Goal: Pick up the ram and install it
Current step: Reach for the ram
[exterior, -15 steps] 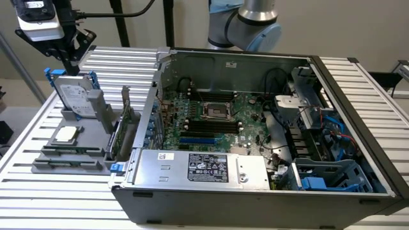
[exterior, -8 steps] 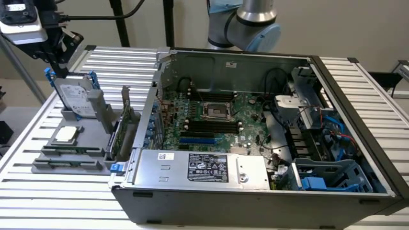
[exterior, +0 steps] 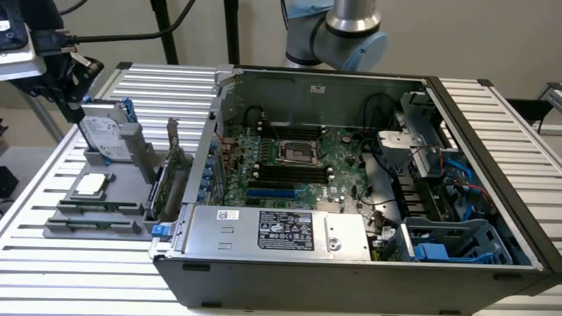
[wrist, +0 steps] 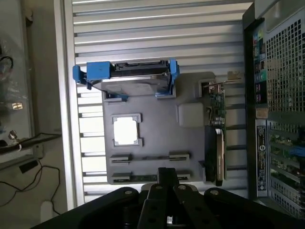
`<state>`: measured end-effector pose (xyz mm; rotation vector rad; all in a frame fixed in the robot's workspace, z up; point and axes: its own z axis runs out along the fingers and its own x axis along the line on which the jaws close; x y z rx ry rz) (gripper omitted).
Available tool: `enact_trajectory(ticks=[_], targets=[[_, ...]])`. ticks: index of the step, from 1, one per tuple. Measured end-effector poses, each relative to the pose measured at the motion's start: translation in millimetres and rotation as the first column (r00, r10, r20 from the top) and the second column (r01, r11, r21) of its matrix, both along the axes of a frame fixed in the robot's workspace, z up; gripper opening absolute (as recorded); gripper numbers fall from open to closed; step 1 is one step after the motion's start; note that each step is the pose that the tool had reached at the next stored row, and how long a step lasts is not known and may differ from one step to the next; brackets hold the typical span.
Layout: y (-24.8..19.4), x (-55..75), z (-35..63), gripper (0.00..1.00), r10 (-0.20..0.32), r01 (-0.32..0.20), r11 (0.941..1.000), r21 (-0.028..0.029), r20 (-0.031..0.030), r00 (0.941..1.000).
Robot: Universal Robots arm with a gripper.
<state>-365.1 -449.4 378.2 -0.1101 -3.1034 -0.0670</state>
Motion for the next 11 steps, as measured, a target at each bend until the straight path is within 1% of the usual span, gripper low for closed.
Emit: enact_trajectory(ticks=[3,5,6,8,11], targets=[[-13.2,-0.2,-0.8,0.11,0.001,-0.001,1.0000,0.0001,0.0046,1.0000],[-19.9,-0.5,-1.3,0.11,0.003,-0.003,1.0000,0.0003,0.0067,1.0000],[-22.1,-0.6,-1.6,0.11,0.005,-0.005,1.0000,0.0004,0.0074,1.0000],[-25.0,-0.8,-2.2,0.11,0.012,-0.012,0.9999,0.0004,0.0080,0.9999],[-26.5,-0.9,-3.0,0.11,0.040,-0.040,0.9992,0.0003,0.0082,0.9992]])
